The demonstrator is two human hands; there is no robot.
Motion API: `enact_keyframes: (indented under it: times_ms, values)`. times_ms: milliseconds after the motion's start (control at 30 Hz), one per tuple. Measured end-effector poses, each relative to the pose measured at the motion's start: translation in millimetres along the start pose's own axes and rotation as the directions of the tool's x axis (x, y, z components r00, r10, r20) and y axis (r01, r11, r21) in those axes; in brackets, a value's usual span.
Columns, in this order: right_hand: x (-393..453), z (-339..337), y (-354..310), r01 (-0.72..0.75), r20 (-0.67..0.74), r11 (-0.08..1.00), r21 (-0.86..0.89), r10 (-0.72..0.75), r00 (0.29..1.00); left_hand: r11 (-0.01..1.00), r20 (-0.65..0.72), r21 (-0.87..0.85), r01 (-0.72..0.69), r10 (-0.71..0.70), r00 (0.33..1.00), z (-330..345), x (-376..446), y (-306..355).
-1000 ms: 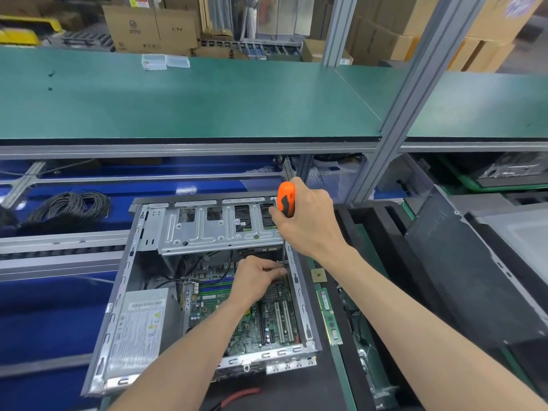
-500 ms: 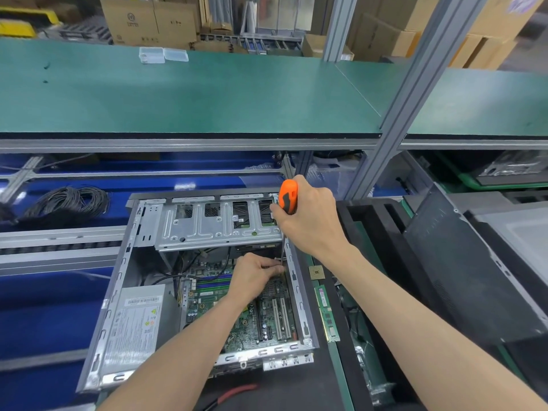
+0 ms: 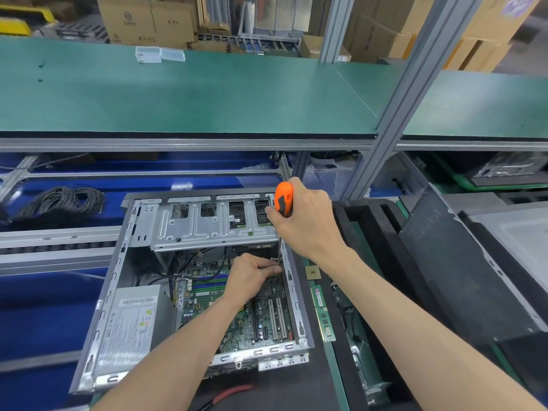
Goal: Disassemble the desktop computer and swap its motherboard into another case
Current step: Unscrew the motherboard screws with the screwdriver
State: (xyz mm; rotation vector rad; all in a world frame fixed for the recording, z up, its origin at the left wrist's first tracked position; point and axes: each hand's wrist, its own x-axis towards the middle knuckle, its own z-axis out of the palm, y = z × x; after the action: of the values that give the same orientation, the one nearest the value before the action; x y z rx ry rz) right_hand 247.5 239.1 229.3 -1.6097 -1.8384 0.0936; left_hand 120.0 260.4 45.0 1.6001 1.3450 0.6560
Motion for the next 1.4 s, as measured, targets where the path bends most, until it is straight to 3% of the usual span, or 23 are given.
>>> enact_keyframes:
  times_ms: [300,533,733,800,967,1067,1200,1267,1333,1400]
  values:
    - [-0.4,-4.9,-1.2,0.023,0.015,0.998,-0.056,-0.022,1.000,0.999,0.011,0.014,-0.030,0.030,0.999,2.5,2.4,-5.5]
    - [3.9,-16.9,-13.1,0.177,0.064,0.870,-0.460,-0.166,0.984,0.992,0.032,0.105,-0.067,0.064,0.997,5.0,3.4,-6.4]
    - [6.9,-28.5,-35.4,0.116,0.035,0.706,-0.699,-0.128,0.991,0.980,0.038,0.183,-0.077,0.071,0.997,6.3,3.7,-6.0]
    - [7.8,-26.3,-33.2,0.138,0.061,0.728,-0.672,-0.130,0.990,0.977,0.046,0.194,-0.086,0.078,0.996,6.6,3.4,-5.9]
    - [16.1,-30.0,-16.6,0.227,0.242,0.878,-0.421,-0.132,0.961,0.975,0.052,0.186,-0.122,0.114,0.992,6.3,0.9,-4.6]
    - [25.6,-41.1,-17.1,0.320,0.433,0.912,-0.255,-0.189,0.882,0.975,0.045,0.187,-0.120,0.113,0.993,4.8,0.4,-3.1]
    - [32.9,-53.4,-16.4,0.303,0.606,0.947,-0.106,-0.180,0.775,0.975,0.041,0.196,-0.107,0.100,0.994,3.5,1.5,-0.3]
    - [30.6,-52.8,-16.0,0.296,0.569,0.945,-0.140,-0.168,0.805,0.969,0.044,0.220,-0.113,0.106,0.993,4.4,2.8,1.1]
    - [26.1,-47.6,-17.7,0.301,0.467,0.888,-0.348,-0.114,0.877,0.962,0.051,0.247,-0.116,0.107,0.993,5.5,3.1,1.8]
    - [24.5,-42.5,-18.3,0.289,0.420,0.861,-0.418,-0.099,0.902,0.957,0.056,0.261,-0.123,0.112,0.992,6.0,2.8,1.8]
